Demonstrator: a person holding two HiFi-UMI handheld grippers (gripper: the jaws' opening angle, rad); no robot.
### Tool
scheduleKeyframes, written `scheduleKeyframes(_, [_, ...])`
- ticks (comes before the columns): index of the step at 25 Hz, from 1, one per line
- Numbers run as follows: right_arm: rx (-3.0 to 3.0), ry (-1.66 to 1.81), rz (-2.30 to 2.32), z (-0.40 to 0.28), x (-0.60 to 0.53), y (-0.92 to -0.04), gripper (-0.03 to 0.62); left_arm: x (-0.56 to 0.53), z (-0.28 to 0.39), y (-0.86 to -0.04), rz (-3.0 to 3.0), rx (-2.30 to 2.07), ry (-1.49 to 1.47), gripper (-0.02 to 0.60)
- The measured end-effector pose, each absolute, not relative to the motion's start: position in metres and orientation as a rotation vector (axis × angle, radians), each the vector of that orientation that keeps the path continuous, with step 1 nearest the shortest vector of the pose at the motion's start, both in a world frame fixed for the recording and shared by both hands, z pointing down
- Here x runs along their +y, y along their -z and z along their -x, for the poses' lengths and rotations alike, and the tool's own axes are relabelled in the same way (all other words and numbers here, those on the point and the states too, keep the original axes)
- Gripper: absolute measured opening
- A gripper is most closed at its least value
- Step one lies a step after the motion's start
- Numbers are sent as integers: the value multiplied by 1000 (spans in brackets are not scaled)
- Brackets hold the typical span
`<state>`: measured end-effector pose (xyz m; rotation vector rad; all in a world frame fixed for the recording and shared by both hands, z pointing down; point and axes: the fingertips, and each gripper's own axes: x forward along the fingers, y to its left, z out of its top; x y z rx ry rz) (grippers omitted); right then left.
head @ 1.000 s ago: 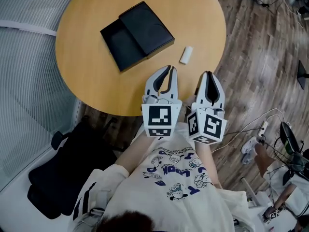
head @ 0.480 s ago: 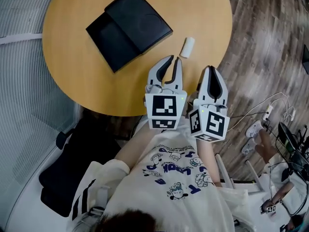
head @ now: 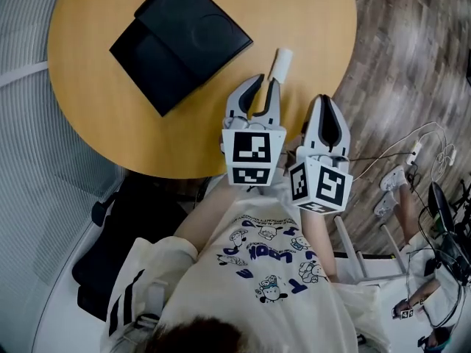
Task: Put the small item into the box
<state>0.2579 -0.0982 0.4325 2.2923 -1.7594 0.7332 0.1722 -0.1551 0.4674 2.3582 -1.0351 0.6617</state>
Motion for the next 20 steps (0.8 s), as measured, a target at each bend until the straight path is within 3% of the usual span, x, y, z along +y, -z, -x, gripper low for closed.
scheduleKeyframes(9, [-1700, -803, -2302, -265, -90, -454, 46, -151, -184, -498, -2316, -956, -740, 97])
scheduleKeyframes(15, [-1669, -844, -2321, -269, -89, -463, 46, -146, -194, -524, -2280, -877, -832, 162])
scheduleKeyframes(20, [-1648, -855, -2329, -273, -84, -466, 46, -141, -198, -539, -2249, -860, -867, 169])
